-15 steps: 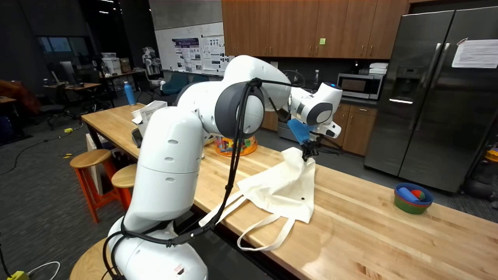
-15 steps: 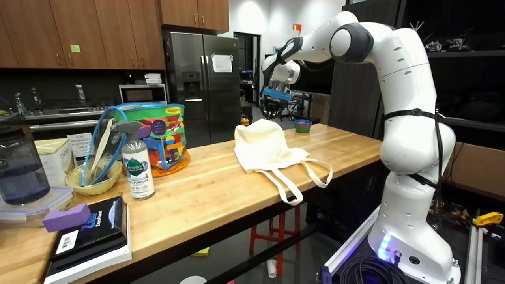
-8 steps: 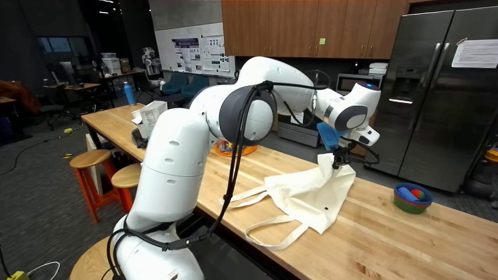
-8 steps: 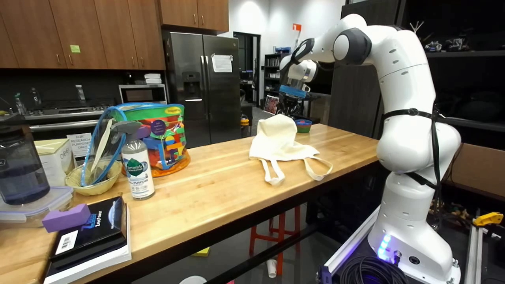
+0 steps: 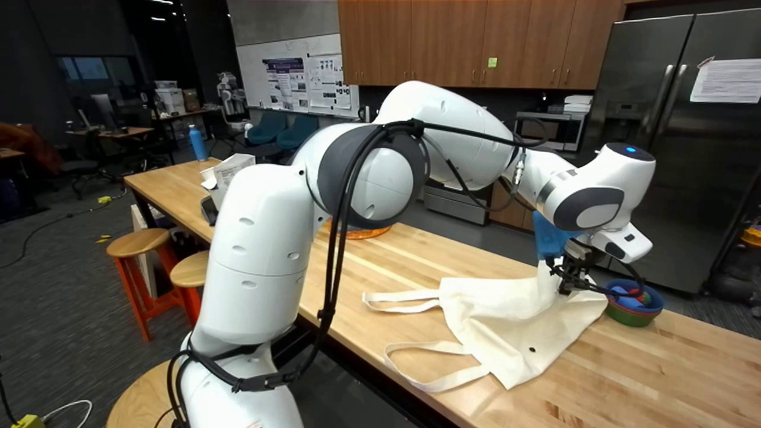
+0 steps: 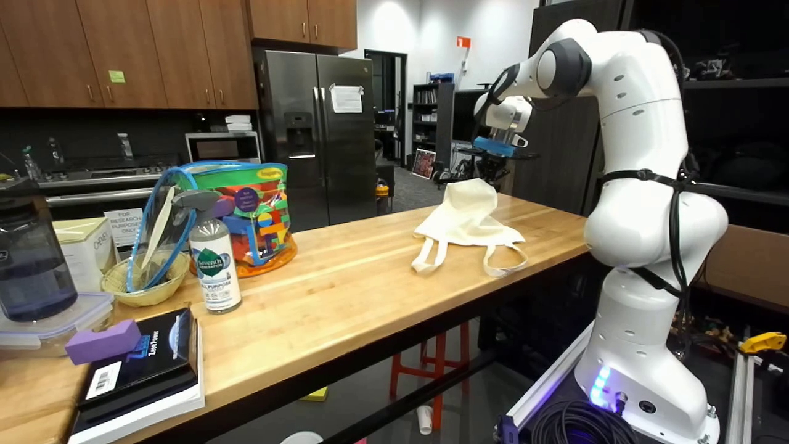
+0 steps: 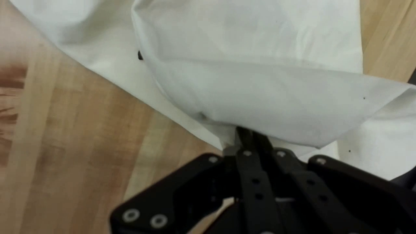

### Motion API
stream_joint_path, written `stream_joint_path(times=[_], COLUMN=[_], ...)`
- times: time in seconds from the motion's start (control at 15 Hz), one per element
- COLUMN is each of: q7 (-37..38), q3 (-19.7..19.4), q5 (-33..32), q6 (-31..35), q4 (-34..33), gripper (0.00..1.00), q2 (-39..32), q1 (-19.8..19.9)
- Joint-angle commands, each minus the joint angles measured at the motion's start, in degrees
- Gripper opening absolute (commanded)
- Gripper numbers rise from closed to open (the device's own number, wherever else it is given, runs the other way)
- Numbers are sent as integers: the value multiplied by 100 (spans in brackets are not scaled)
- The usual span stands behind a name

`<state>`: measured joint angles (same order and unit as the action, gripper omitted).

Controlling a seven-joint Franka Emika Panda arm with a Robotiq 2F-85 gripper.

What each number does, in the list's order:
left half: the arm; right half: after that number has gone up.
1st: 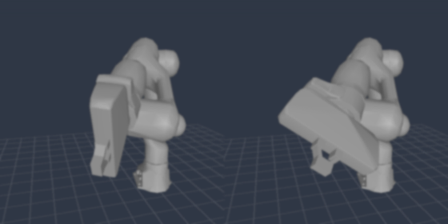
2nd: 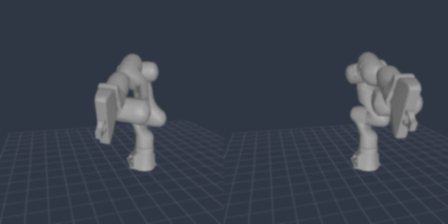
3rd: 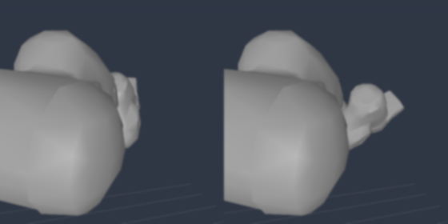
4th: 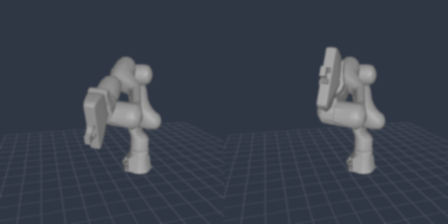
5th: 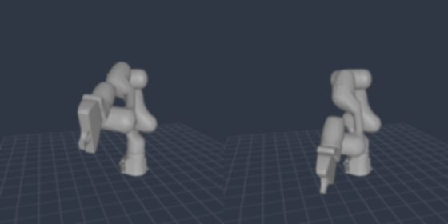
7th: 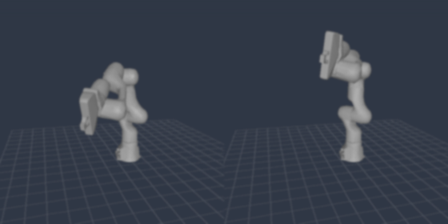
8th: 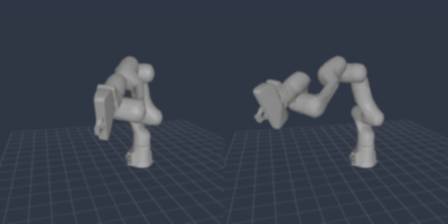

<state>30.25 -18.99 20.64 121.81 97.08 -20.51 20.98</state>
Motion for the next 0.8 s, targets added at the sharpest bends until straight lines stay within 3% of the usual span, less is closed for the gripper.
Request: stream_joint_path(times=[0.0, 0.47, 0.73], q7=[125, -99, -170], q3=[-163, -60, 203], q5=[78, -120, -266], q6=[323, 528, 483], q4=[825, 2048, 2271], gripper=[1, 1, 1], q2=[600, 1522, 1766], q1=[75, -216, -528])
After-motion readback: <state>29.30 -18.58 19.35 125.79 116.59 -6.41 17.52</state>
